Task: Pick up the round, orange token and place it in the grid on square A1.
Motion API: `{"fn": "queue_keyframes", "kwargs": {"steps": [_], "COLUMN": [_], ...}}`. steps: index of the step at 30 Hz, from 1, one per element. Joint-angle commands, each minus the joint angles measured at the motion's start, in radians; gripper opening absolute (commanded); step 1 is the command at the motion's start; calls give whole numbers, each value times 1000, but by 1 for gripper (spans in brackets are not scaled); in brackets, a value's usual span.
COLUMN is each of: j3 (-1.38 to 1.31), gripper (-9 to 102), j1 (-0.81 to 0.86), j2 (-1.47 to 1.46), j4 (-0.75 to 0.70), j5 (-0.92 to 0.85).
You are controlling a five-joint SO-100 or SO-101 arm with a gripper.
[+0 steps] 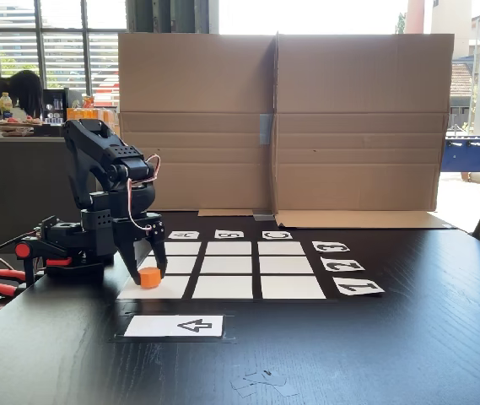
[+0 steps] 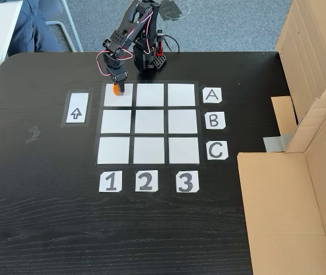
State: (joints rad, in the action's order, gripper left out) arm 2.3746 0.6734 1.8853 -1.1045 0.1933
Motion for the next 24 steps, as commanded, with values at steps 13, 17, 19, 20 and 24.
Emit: {"fn": "queue_keyframes", "kwargs": {"steps": [13,17,19,20,24], "j3": [15,12,17,18,17], "gripper": [19,24,26,27,33], "j1": [-31,-21,-20,-18,-6], "j2": [-15,-9,-5,-2,11], "j4": [29,38,49,49,64], "j5": [8,8,8,3,0]}}
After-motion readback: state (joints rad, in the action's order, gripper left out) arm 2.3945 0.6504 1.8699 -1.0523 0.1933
